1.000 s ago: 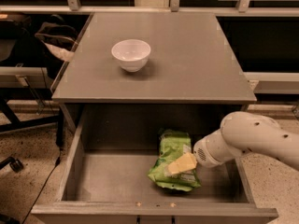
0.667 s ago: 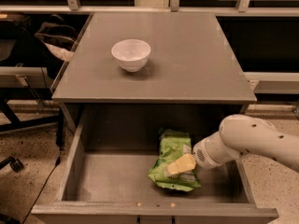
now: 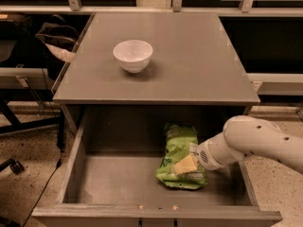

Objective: Pick green rice chip bag from top drawer and place on counter

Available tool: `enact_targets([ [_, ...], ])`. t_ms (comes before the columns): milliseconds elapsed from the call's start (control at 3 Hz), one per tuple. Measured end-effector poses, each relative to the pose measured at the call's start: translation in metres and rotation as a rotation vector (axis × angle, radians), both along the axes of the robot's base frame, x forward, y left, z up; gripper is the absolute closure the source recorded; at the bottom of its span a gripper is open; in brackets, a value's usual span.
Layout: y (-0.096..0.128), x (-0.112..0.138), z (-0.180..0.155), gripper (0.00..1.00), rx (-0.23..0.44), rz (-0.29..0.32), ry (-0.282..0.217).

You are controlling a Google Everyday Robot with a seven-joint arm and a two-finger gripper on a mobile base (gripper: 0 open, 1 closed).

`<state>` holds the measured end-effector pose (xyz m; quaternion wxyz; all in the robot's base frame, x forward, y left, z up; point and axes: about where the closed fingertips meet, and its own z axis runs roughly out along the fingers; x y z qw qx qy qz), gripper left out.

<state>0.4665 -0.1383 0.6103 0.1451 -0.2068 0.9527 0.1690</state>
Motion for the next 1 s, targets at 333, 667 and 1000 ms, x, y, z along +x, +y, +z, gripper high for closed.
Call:
enact_targets([
  [333,0.0000,0.0000,0.0000,0.73,0.000,0.000,0.000],
  [667,0.0000,0.0000,0.0001,0.96,0.000,0.000,0.000],
  [1000,0.0000,0.0000,0.0019,1.00,0.000,0.000,0.000],
])
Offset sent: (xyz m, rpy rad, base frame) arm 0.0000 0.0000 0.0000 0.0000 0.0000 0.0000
